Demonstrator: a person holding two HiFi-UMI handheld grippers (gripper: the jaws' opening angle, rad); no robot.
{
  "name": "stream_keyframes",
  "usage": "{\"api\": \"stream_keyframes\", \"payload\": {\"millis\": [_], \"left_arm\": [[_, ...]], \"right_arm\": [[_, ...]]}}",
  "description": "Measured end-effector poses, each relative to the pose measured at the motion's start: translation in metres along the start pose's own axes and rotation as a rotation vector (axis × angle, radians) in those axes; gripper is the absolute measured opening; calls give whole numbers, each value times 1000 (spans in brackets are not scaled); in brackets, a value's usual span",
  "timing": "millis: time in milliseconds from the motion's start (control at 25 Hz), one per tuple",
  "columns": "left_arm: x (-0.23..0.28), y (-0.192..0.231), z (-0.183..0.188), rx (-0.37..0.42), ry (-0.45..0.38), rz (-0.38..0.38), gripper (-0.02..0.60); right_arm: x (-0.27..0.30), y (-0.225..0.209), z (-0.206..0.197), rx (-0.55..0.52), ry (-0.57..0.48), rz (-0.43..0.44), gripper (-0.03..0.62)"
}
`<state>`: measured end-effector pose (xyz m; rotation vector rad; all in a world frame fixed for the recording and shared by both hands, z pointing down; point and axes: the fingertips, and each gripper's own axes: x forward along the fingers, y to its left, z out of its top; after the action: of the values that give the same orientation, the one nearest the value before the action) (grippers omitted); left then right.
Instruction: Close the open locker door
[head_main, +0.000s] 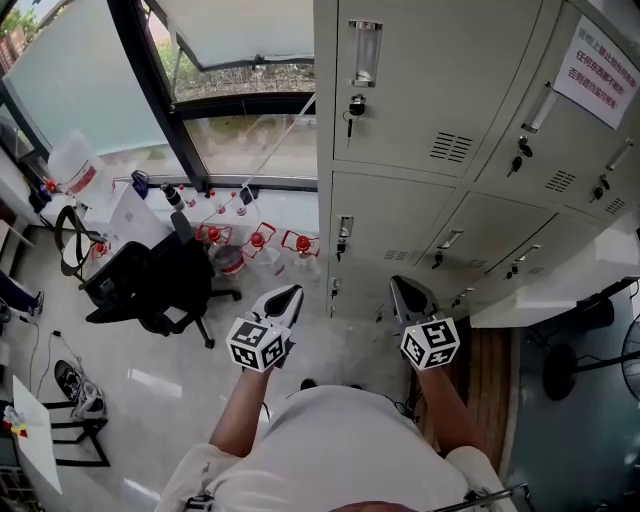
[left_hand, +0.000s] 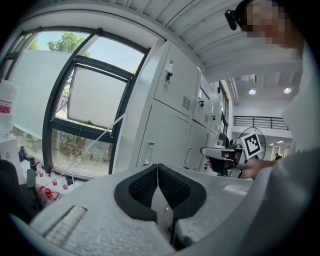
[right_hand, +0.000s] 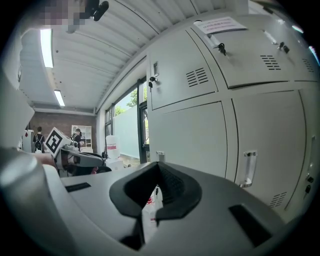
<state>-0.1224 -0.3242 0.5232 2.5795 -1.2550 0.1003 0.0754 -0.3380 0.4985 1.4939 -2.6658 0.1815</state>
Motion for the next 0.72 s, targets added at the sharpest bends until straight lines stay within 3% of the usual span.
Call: {"api": "stream_keyframes", "payload": {"millis": [720], "left_arm": [[0,-6,-4,-25,-10,-5,15]], "right_arm": [[0,7,-14,35,43,32,3]]}}
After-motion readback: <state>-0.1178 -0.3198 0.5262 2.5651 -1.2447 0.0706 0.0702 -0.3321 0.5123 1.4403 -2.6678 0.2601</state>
